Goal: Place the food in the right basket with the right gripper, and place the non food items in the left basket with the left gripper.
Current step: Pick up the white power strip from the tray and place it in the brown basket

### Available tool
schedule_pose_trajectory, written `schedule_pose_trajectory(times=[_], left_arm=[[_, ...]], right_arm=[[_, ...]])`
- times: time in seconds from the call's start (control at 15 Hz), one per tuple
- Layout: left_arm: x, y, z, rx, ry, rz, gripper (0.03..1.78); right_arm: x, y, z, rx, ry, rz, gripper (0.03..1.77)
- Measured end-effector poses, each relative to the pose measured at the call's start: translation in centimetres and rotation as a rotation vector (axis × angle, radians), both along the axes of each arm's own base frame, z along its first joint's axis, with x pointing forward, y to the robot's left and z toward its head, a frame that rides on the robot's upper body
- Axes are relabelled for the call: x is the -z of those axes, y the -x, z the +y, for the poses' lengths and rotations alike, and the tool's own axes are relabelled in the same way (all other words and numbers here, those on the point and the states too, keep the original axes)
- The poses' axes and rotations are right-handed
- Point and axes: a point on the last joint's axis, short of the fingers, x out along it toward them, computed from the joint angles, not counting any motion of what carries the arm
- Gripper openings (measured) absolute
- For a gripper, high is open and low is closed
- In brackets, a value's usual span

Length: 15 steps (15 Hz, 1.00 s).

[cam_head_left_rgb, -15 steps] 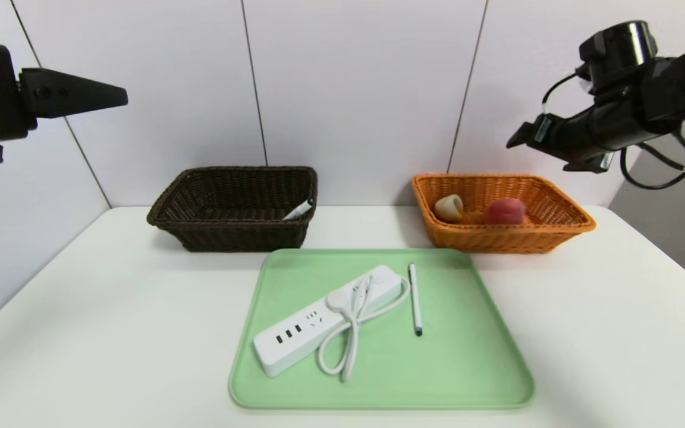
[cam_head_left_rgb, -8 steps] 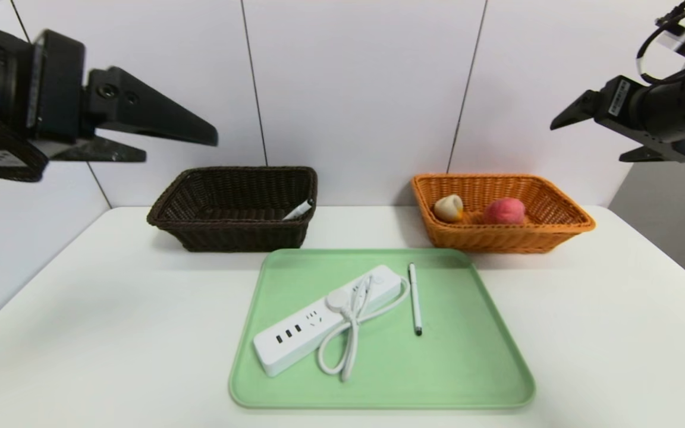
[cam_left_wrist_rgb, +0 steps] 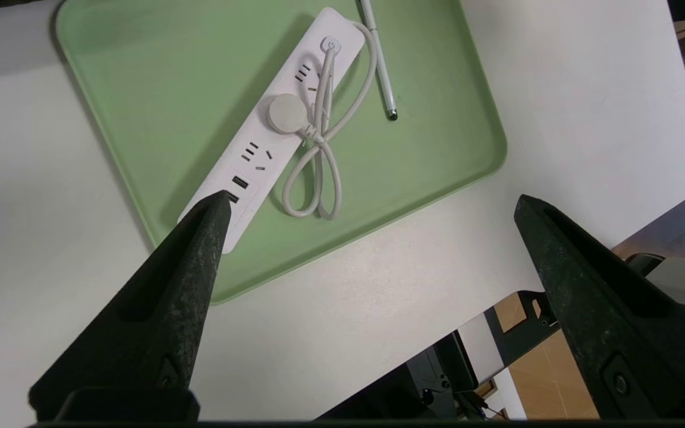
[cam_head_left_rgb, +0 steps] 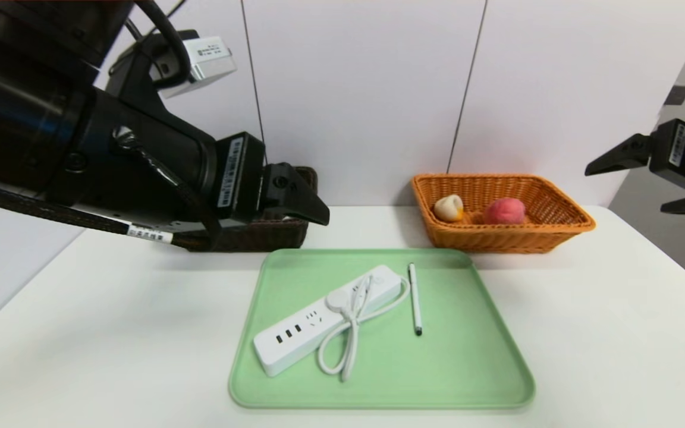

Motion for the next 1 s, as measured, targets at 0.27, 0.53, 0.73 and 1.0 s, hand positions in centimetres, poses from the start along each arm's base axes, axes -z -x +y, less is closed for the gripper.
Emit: schedule_pose_trajectory(times=[0.27, 0.53, 0.73, 1.0], left_arm=[[2.0, 0.0, -2.2, 0.050, -0.047, 0.064, 1.69], [5.5, 0.4, -4.4, 0.099, -0.092, 0.127, 1.69], [7.7, -0.6, -6.3, 0.084, -0.080, 0.156, 1.69], [10.1, -2.7, -9.1, 0.015, -0.055, 0.222, 1.69]], right_arm=[[1.2, 4.1, -0.4, -0.011, 0.000, 0.016, 1.69], [3.5, 6.9, -0.8, -0.010, -0.007, 0.069, 1.69], [5.3, 7.7, -0.9, -0.020, -0.014, 0.132, 1.69], [6.3, 8.2, -1.1, -0.009, -0.015, 0.163, 1.70]])
